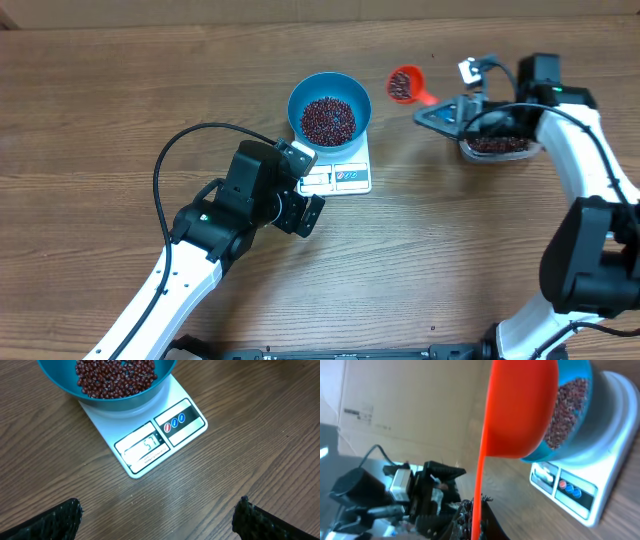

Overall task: Scoop item into bowl and weigh 150g on scale
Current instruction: 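Lift the filled scoop with the right gripper over the blue bowl, then tilt the scoop with the right gripper, pouring beans into the bowl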

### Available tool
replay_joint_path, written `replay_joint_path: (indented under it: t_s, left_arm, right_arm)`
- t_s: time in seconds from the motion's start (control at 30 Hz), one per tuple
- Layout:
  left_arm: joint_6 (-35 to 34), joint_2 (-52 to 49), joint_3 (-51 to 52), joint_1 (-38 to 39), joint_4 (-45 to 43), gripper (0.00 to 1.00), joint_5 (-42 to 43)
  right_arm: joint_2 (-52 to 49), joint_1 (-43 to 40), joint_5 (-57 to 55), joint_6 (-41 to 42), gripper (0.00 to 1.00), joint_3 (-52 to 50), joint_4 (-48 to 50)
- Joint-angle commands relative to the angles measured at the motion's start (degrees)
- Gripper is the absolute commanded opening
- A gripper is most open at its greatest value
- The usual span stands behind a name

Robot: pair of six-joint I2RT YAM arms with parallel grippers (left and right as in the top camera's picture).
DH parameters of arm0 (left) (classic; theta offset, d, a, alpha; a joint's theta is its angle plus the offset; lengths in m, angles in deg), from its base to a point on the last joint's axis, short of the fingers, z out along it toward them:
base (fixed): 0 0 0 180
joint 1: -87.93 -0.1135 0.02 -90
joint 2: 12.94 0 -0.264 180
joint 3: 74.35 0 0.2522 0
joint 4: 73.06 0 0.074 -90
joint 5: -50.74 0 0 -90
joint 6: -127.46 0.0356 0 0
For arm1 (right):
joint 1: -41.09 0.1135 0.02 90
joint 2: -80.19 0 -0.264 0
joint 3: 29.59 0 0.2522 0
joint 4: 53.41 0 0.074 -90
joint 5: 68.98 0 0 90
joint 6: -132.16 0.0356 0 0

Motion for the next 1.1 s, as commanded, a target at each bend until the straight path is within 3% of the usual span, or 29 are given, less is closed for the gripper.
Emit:
replay_joint_path:
  t_s: [0.0,0.27,0.67,1.07]
  left_arm:
    - [0.52,-0.17,-1.18,-0.31,-0.02,1.0,-0.35]
    - [0.52,-0.17,-1.18,-0.31,-0.02,1.0,-0.35]
    - [0.55,-0.17,-1.18,-0.31,-0.02,1.0,-0.35]
    - [0.52,-0.17,-1.18,-0.31,-0.02,1.0,-0.35]
  right_arm:
    - [-0.24,4.24,-3.28,9.75,0.04,1.57,4.42]
    - [-0.24,14.27,-17.88,15.63,0.04,1.57,13.68]
    - [-0.24,23.56,-47.3,15.47,0.04,3.69,15.08]
    - [-0.24,31.36,-73.88,3.98,0.04,9.62,9.73]
